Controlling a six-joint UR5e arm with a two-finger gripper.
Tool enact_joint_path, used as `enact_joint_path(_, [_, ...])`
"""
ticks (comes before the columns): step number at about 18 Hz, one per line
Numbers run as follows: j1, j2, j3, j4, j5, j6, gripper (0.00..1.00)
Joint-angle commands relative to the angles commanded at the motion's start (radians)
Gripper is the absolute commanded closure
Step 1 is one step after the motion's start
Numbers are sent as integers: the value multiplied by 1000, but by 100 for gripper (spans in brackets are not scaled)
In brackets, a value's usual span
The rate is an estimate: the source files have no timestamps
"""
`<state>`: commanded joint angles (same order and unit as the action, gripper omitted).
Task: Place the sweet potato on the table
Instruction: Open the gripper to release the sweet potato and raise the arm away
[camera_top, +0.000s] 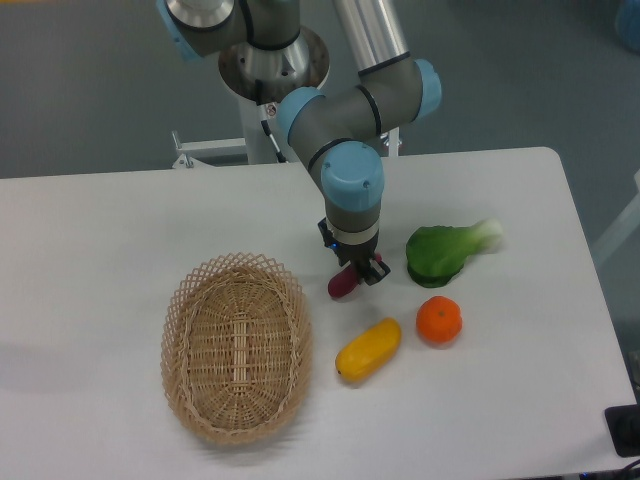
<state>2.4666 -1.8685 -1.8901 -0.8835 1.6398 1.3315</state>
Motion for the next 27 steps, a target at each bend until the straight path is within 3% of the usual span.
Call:
enact_joint_path(9, [41,9,250,-35,-3,-2,0])
enact_joint_path(16, [155,8,457,-303,-67,38,0])
enact_joint_path(19, [208,9,497,-373,-117,122,0])
enact_joint_path(24, [285,38,499,-452,-144,283,0])
enact_joint_path(27, [293,49,496,-463,-147,308,0])
